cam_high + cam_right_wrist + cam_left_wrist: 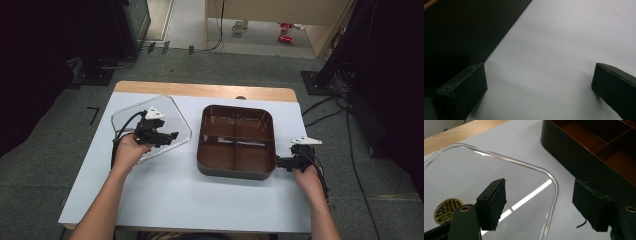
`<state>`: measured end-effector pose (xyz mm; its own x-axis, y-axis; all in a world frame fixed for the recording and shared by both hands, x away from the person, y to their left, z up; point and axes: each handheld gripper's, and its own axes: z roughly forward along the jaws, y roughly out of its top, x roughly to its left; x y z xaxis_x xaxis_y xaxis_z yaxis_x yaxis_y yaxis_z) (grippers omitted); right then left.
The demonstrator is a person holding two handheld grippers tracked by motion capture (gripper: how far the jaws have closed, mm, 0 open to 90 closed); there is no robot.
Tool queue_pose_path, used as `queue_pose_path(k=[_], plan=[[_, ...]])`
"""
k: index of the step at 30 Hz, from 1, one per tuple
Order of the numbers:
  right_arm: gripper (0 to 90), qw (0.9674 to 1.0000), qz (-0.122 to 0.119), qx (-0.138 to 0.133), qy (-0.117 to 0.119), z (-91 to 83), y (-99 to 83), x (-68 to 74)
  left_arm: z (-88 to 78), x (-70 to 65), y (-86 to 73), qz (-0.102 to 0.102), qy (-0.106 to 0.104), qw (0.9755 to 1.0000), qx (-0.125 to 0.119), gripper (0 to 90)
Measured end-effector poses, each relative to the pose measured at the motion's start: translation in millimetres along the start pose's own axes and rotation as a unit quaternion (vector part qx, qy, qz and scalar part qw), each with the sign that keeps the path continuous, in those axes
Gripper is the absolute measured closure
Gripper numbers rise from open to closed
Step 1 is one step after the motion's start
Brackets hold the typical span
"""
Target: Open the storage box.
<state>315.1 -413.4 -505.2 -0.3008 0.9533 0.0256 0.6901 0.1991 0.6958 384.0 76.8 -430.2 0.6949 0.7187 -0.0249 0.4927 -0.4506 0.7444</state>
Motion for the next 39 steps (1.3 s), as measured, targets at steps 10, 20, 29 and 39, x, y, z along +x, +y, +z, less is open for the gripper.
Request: queue_pose_path(k=[10,20,29,39], plan=[[0.0,1.0,0.0,0.0,0.0,0.0,0.0,0.0,10.3,-25.6,-9.7,0.012,-0.038,0.9991,0.017,26.7],[0.0,1.0,0.0,0.0,0.0,0.0,0.0,0.0,15.5,-42.0,-19.8,0.034,-0.052,0.9976,0.031,26.7],[0.0,1.0,0.0,0.0,0.0,0.0,0.0,0.0,22.3,-49.6,-27.4,0.049,-0.061,0.9956,0.051,26.7],[0.0,1.0,0.0,0.0,0.0,0.0,0.0,0.1,33.9,-49.7,-33.7,0.059,-0.063,0.9928,0.083,26.5]])
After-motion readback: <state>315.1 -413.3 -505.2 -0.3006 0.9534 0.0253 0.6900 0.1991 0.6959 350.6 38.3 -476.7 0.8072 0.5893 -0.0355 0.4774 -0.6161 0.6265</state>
